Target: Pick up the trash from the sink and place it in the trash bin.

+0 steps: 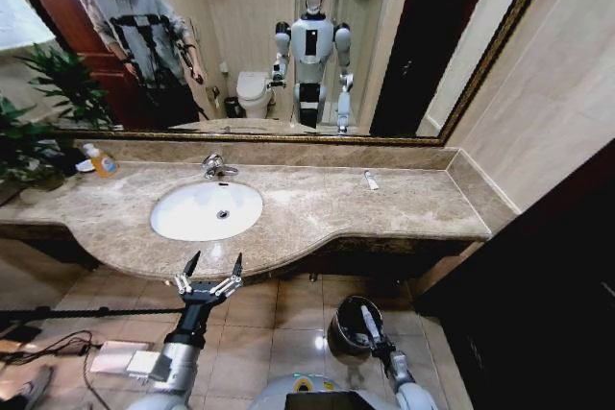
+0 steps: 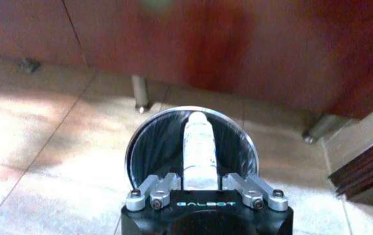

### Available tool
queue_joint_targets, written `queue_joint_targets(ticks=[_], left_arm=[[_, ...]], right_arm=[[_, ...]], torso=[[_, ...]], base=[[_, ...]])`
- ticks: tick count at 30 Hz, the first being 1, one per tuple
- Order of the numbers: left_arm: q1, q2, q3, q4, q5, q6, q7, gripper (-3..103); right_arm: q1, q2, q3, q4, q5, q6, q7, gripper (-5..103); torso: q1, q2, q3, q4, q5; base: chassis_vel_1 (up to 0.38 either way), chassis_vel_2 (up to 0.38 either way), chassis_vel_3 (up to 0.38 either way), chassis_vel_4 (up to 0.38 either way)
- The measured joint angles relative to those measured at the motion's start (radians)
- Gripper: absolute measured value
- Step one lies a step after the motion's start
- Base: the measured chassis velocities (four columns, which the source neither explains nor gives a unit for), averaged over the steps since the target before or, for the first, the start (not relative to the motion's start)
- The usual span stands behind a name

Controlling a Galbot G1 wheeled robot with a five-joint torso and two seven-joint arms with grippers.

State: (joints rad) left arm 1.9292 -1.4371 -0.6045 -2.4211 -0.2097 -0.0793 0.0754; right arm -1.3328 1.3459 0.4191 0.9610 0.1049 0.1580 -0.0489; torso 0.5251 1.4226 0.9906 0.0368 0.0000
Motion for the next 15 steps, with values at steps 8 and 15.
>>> queue_joint_targets(ticks=[8, 15], left_arm=[[0.000, 0.000, 0.000, 0.000, 0.000, 0.000, 0.000, 100], [0.000, 0.000, 0.000, 0.000, 0.000, 0.000, 0.000, 100]], right_arm=[[0.095, 0.041, -0.006, -0.147, -0.035, -0.029, -0.013, 27], [0.171, 0.062, -0.006, -0.245, -0.059, -0.012, -0.014, 27]], torso=[[0.000, 0.000, 0.000, 0.0000, 0.0000], [0.000, 0.000, 0.000, 0.0001, -0.0001]], base=[[0.000, 0.000, 0.000, 0.000], [0.000, 0.000, 0.000, 0.000]])
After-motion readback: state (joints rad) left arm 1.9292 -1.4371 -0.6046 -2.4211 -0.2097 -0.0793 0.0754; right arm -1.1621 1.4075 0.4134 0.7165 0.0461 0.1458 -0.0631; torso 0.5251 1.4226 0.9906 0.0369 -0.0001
